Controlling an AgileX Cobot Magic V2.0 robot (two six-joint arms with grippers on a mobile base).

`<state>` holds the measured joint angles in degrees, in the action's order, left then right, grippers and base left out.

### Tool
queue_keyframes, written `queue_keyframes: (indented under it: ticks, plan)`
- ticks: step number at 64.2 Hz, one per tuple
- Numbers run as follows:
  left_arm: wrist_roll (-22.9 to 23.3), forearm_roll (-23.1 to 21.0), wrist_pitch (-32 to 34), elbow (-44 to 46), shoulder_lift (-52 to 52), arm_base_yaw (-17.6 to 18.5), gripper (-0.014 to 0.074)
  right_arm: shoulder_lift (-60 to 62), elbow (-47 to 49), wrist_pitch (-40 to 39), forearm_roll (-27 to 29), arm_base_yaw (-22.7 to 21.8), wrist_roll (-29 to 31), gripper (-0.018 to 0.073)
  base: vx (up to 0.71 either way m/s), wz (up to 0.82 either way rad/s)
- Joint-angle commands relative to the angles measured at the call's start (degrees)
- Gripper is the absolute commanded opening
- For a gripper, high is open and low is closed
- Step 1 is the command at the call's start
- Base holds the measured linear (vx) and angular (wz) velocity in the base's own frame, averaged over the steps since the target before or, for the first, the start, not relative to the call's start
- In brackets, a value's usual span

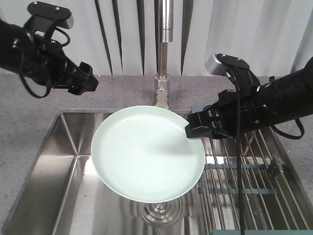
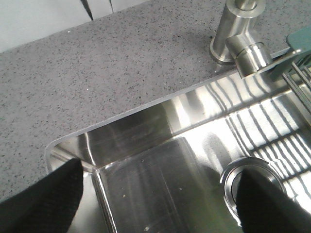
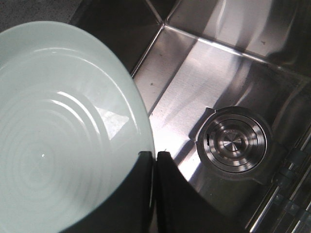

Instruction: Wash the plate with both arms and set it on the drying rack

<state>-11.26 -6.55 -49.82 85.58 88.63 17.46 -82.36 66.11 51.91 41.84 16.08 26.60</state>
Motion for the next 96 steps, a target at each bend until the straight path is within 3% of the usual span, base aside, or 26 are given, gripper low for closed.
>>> queue_keyframes:
  ticks: [1, 22, 37, 66, 96]
  plan:
    - [1.59, 0.09, 7.62, -5.17, -7.45, -0.22, 0.0593, 2.09, 1.31, -1.65, 2.54, -0.23, 0.41, -0.0007, 0.00, 0.00]
    - [3.93, 0.09, 10.95, -22.89, -22.44, -7.49, 0.0593, 2.09, 1.31, -1.65, 2.54, -0.23, 0.41, -0.0007, 0.00, 0.00]
    - [4.96, 0.09, 11.53, -33.69, -32.78, -10.27, 0.0593, 2.09, 1.31, -1.65, 2.54, -0.23, 0.41, -0.0007, 0.00, 0.00]
    - [5.21, 0.09, 11.46, -45.34, -46.83, -10.27, 0.0593, 2.09, 1.31, -1.65, 2.54, -0.23, 0.41, -0.0007, 0.00, 0.00]
    - [4.91, 0.09, 11.65, -45.77, -47.38, -10.27, 0.0593, 2.09, 1.31, -1.65, 2.54, -0.23, 0.41, -0.0007, 0.00, 0.00]
